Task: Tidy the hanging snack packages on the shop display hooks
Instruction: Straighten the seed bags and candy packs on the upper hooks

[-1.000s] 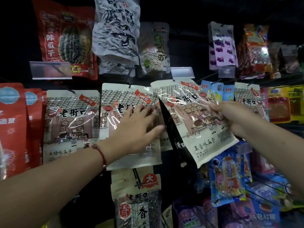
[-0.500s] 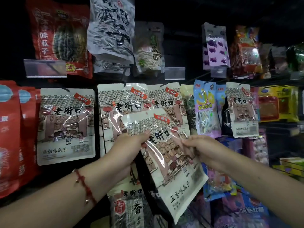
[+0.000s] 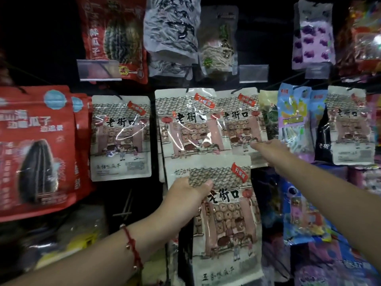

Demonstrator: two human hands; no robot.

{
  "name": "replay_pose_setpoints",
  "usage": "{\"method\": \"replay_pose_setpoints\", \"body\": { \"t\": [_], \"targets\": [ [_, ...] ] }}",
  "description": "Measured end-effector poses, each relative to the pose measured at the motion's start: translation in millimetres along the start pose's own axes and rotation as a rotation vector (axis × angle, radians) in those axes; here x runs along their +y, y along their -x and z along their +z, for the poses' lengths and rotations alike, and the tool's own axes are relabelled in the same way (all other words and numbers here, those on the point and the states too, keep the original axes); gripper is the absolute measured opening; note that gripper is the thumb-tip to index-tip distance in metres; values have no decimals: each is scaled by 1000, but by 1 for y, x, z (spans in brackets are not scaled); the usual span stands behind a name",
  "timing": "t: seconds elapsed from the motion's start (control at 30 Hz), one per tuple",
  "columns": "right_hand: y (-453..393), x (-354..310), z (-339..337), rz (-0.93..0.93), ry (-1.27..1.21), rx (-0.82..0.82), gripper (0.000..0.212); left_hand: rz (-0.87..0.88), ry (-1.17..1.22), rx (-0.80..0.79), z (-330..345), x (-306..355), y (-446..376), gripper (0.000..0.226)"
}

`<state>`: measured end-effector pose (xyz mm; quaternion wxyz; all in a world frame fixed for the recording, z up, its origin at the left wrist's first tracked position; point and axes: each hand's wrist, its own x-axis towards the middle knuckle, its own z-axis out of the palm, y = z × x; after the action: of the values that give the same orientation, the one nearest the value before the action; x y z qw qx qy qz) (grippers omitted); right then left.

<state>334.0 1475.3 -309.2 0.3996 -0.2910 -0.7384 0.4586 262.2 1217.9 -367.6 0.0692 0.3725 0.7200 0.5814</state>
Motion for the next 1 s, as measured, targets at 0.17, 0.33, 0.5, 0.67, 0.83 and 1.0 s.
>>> {"method": "replay_pose_setpoints", "body": {
  "t": [0.17, 0.33, 0.5, 0.67, 0.83, 1.0],
  "targets": [
    [-7, 8, 6, 32, 95, 83, 96, 13, 28, 56, -34, 4, 1, 60],
    [-11, 12, 10, 58, 61, 92, 83, -45, 3, 66, -63, -4, 4, 117],
    [1, 12, 4, 8, 145, 154, 55, -35, 36, 118, -82, -4, 14, 53],
    [6, 12, -25, -70, 92, 210, 35, -17, 50, 137, -104, -2, 18, 54],
    [13, -2, -67, -130, -42, 222, 26, 8, 110, 160, -122, 3, 18, 83],
    [20, -12, -110, -168, -105, 342, 13, 20, 82, 197, -131, 7, 15, 67]
  ]
}}
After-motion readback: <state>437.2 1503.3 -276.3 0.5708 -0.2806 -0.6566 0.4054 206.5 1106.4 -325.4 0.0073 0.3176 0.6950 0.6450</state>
